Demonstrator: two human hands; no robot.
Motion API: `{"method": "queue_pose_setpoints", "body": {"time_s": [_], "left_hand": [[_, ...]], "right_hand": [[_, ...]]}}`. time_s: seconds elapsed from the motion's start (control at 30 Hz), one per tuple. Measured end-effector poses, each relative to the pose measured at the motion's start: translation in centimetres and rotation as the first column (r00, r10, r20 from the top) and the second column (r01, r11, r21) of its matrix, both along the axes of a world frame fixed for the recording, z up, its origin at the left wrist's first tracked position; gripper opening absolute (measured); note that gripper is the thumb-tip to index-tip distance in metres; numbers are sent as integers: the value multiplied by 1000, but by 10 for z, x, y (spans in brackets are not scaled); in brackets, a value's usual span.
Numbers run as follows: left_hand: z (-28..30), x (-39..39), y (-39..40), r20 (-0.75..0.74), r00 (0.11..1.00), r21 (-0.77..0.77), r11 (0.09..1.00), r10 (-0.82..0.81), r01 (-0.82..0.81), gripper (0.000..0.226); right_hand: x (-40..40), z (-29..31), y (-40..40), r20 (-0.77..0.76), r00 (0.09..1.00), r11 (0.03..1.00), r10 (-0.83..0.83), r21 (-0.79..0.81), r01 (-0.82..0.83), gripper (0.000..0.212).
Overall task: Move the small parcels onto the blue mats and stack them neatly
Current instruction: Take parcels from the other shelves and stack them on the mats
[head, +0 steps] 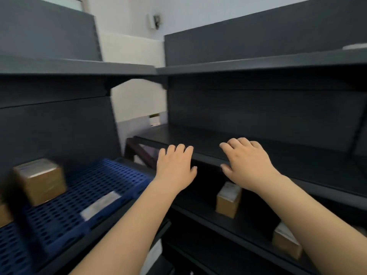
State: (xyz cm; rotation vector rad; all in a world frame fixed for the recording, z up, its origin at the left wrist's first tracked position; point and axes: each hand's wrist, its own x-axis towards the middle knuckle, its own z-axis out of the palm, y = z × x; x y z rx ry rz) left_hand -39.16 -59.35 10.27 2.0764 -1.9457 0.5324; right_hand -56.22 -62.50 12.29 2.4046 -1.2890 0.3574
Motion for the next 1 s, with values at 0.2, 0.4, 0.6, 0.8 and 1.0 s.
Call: {"method": "queue_pose_setpoints", "body": {"time_s": [0.2,0.4,0.6,0.8,1.0], "left_hand": [[-7,-117,-59,16,956,1,956,-292,292,56],[-11,-225,-111,-15,840,11,840,-543,543,59],[-10,-329,-145,-75,645,51,643,-760,764,58],[-3,-425,-153,-86,402,-8,404,-912,915,59],[-7,-509,-133,-158,185,-17,190,-970,982,59]], "right_hand": [[-114,-9,-15,59,962,963,-268,33,267,56],[-211,-11,-21,126,844,853,-521,55,518,59],[-291,-12,-15,153,660,676,-736,96,731,61],[-358,-9,7,220,427,462,-877,142,875,62],[-417,-12,46,313,221,295,-924,211,932,56]]}}
